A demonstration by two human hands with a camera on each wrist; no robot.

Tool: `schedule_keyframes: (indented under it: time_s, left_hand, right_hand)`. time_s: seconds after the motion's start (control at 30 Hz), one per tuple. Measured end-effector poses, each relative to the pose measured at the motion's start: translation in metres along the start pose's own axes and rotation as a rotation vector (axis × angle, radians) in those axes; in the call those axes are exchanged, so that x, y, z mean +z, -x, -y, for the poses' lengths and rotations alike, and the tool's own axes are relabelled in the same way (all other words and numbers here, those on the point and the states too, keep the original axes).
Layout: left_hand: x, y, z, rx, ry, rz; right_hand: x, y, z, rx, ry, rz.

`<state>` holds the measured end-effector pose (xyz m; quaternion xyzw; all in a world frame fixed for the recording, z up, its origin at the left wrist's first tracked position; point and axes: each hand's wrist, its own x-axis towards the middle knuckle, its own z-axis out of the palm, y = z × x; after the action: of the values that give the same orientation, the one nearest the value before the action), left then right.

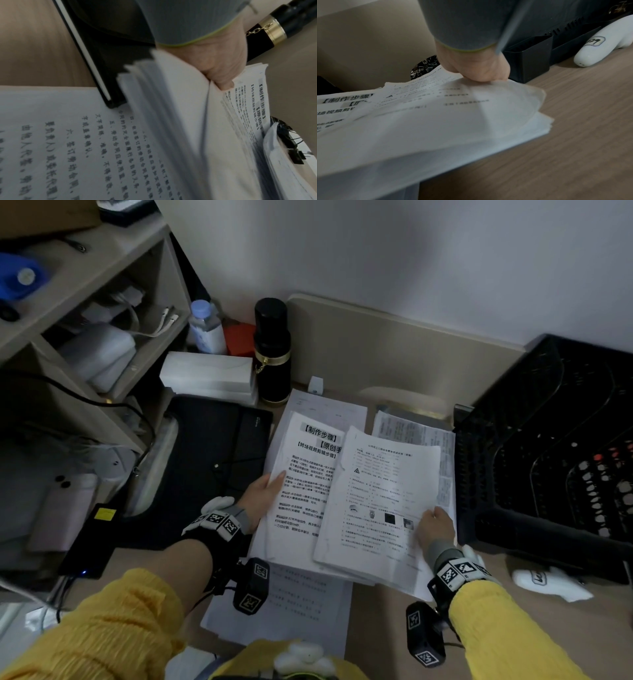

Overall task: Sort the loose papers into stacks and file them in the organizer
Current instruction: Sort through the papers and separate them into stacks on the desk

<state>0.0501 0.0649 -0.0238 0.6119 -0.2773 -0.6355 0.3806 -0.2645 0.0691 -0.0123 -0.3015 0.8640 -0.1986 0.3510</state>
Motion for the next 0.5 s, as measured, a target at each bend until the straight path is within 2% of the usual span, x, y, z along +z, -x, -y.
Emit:
schedule_keyframes:
  time_s: [0.33, 0.5]
  left_hand:
    - [0.005, -0.004, -0.004, 0.007, 0.032, -0.031]
    - [0.006, -0.006, -0.003, 0.011, 0.056, -0.047]
  right_hand:
    - [-0.014, -0.027, 0.016, 0.022, -0.135, -0.101]
    - [-0.010, -0.026, 0.010, 0.025, -0.118, -0.090]
